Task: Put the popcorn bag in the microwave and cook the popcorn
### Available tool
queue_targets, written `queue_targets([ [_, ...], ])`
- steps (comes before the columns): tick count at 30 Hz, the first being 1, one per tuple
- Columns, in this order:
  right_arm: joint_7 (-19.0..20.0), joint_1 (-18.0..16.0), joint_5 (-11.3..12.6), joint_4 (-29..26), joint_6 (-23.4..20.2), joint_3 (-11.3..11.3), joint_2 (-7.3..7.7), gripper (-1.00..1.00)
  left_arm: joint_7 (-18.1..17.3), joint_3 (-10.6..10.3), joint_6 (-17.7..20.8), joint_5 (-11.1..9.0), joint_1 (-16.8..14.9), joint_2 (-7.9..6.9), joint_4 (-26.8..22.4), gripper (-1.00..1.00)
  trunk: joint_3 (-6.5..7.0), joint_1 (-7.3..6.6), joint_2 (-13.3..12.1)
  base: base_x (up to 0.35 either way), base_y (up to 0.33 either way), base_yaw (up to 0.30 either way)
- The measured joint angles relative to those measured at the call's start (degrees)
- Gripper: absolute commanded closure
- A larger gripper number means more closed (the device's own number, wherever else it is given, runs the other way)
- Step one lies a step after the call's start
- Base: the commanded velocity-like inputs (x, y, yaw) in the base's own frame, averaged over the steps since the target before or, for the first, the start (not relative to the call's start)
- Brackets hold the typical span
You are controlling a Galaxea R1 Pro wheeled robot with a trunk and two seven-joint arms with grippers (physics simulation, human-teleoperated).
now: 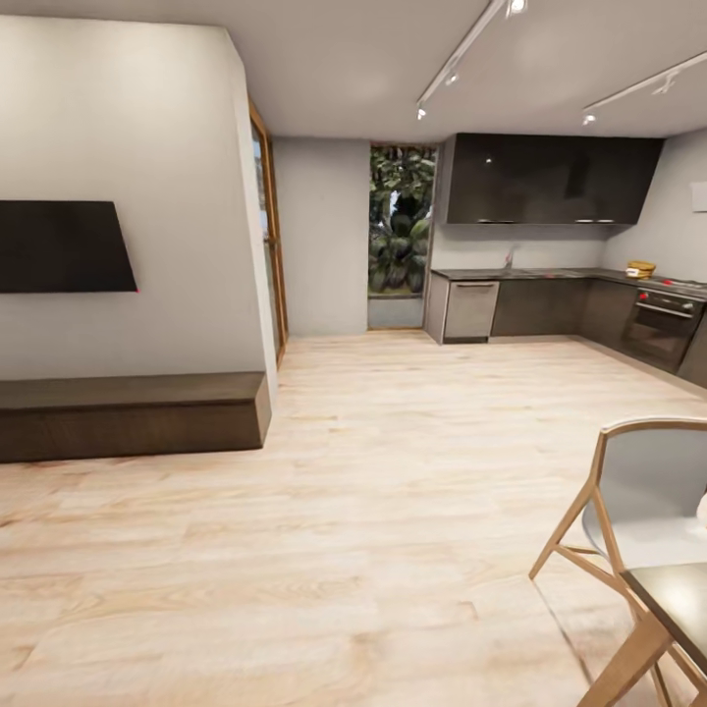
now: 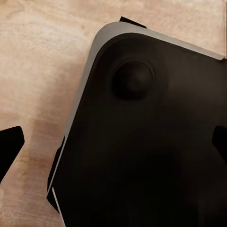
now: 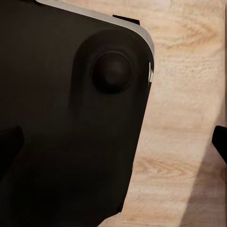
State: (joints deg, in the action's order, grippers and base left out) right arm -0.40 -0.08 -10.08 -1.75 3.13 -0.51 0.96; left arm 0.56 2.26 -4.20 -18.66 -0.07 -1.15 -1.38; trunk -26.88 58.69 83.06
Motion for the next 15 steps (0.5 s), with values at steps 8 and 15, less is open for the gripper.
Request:
queue_targets([
  [8,0.00,0.00,0.00,0.00,0.00,0.00,0.00,-1.00,0.01,0.00,0.00,0.00,0.02,0.00,0.01,-1.00,0.00,0.00,0.00,0.337,0.000,0.000],
  [15,0.00,0.00,-0.07,-0.03,0.13,0.00,-0.11,-1.00,0.00,0.00,-0.01,0.00,0.03,-0.02,0.01,-1.00,0.00,0.00,0.00,0.337,0.000,0.000],
])
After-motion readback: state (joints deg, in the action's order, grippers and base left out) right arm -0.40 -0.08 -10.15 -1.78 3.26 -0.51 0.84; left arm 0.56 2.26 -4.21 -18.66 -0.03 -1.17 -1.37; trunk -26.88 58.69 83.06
